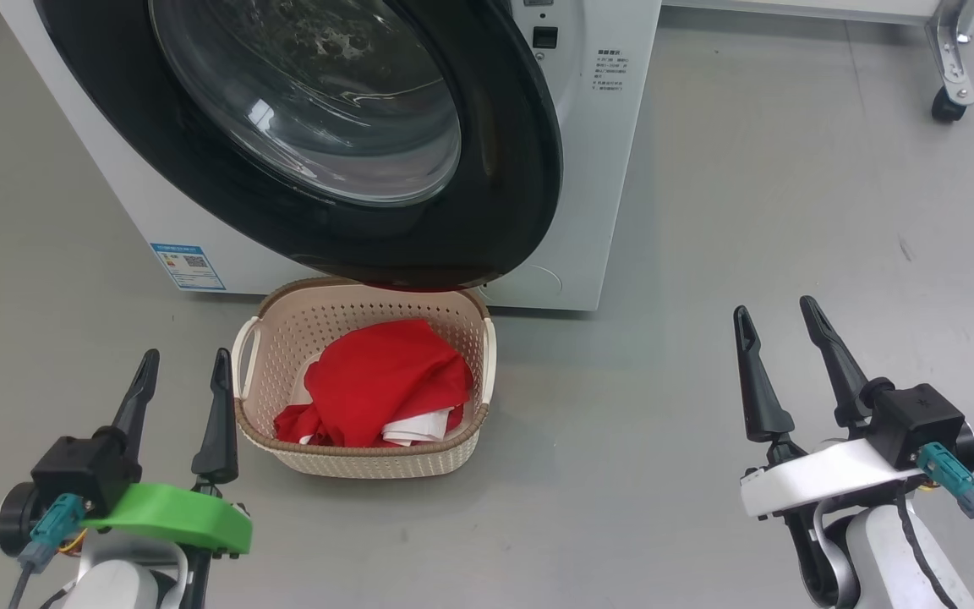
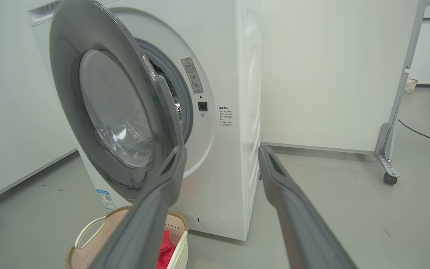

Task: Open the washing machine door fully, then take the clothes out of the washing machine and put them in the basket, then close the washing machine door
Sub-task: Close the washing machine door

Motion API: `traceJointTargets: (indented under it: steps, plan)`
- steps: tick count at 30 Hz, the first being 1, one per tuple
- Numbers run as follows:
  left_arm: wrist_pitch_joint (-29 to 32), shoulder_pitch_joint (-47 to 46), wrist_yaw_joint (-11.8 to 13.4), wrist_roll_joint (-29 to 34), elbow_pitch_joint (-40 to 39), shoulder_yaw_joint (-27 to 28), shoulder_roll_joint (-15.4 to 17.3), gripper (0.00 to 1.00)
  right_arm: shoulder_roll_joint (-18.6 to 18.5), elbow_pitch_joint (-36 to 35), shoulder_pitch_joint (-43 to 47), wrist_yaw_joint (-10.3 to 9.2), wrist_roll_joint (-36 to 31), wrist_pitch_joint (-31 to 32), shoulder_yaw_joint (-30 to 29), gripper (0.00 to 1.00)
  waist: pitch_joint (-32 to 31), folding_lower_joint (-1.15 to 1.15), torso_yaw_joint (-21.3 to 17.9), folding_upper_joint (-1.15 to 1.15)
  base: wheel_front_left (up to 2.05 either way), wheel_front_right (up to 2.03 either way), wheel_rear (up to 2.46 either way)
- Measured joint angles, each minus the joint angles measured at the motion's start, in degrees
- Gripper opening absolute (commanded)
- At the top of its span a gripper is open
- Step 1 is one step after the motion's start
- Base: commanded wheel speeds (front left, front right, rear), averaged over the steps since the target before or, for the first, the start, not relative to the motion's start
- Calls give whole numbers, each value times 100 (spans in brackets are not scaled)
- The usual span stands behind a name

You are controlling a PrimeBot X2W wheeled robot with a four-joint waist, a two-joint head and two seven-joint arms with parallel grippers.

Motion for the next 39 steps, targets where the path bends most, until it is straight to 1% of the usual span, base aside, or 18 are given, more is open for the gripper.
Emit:
traceJointTargets:
  steps: [10,27,31,32,33,39]
  plan:
    - [0,116,-92,214,-10,74,-86,100,5,-2,0,4,-3,0,-10,100,-1,0,-6,0,0,0,0]
    - [0,149,-199,368,-11,193,-238,100,14,-1,1,11,-52,0,-14,100,-9,0,21,0,0,0,0]
    - [0,182,-237,460,-10,233,-274,100,18,2,1,52,-52,0,-12,100,1,0,21,0,0,0,0]
    - [0,183,-248,470,-10,242,-281,100,18,10,1,52,-52,0,-2,49,4,0,21,0,0,0,0]
    - [0,183,-250,476,-10,248,-291,100,18,13,1,52,-53,0,15,0,7,0,20,0,0,0,0]
    - [-1,185,-303,527,-41,247,-359,100,-20,-12,-3,59,-159,0,227,0,85,0,33,0,0,0,0]
